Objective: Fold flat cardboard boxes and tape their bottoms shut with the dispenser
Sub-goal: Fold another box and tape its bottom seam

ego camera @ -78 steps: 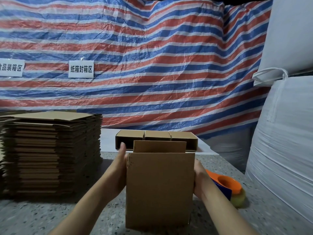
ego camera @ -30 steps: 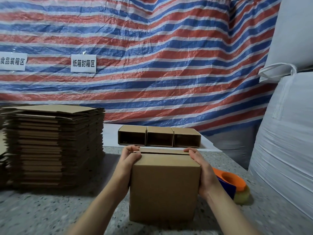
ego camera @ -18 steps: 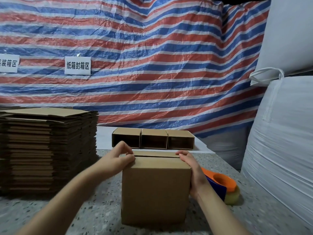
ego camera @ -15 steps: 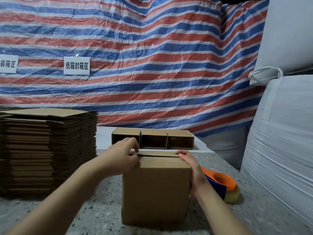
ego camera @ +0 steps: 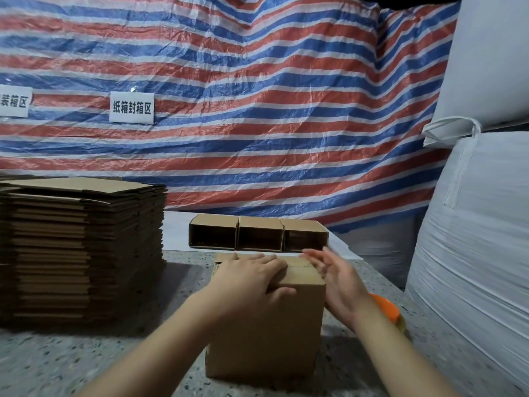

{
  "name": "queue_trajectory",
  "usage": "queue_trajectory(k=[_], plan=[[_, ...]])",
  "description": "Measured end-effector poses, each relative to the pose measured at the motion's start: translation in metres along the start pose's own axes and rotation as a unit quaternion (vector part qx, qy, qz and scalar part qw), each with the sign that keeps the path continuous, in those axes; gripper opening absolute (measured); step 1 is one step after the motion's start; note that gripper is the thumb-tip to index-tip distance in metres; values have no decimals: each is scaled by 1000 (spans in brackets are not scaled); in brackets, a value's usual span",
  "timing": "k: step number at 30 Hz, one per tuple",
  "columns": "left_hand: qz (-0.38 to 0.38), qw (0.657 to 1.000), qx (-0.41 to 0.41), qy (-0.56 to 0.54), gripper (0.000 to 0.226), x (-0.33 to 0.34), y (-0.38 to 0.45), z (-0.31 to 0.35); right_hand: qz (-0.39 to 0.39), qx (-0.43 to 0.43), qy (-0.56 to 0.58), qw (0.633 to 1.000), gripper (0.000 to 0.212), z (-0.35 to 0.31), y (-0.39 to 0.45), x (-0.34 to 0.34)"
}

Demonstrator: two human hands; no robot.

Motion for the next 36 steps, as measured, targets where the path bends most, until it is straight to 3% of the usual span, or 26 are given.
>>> queue_trajectory(k=[2,3,6,7,9,12,15,21,24,27,29,32,34,36], plan=[[0,1000,2,-3,62,0,0,0,88,18,-148,985,37,-10,9,-27],[2,1000,3,-3,62,1,0,0,129,46,-288,948,35,-13,12,-43],[3,1000,3,-4,62,1,2,-2,158,145,-629,747,37,-12,13,-79],[2,1000,3,-5,63,1,3,-2,161,164,-678,698,43,-9,12,-88],[1,1000,2,-5,63,2,3,-2,163,188,-720,648,61,0,11,-96],[3,1000,2,-6,62,1,3,-1,171,216,-736,619,77,13,7,-95],[4,1000,4,-8,61,0,1,-1,202,216,-716,632,80,21,2,-94],[8,1000,7,-18,61,-1,-2,0,178,223,-770,571,48,22,-5,-88],[5,1000,7,-16,61,-2,-2,1,171,221,-787,549,44,24,-8,-87],[0,1000,5,-22,60,-2,-3,2,159,222,-786,555,46,24,-6,-92],[-4,1000,5,-26,60,-2,-3,2,169,215,-761,588,46,19,-4,-95],[-13,999,6,-35,60,-2,-3,2,204,146,-653,714,48,-7,1,-91],[-15,999,6,-38,60,-3,-3,1,215,83,-522,821,50,-39,5,-80],[-10,999,8,-37,62,-2,-3,-1,192,41,-392,899,52,-76,6,-61]])
Point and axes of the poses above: each hand's wrist, its own y-axis towards the middle knuckle, its own x-axis out of the palm, z = x × y, the point moved 3 cm from there along y, towards the middle knuckle, and after that the axes turned 11 degrees about -z, right-handed, at the moved point
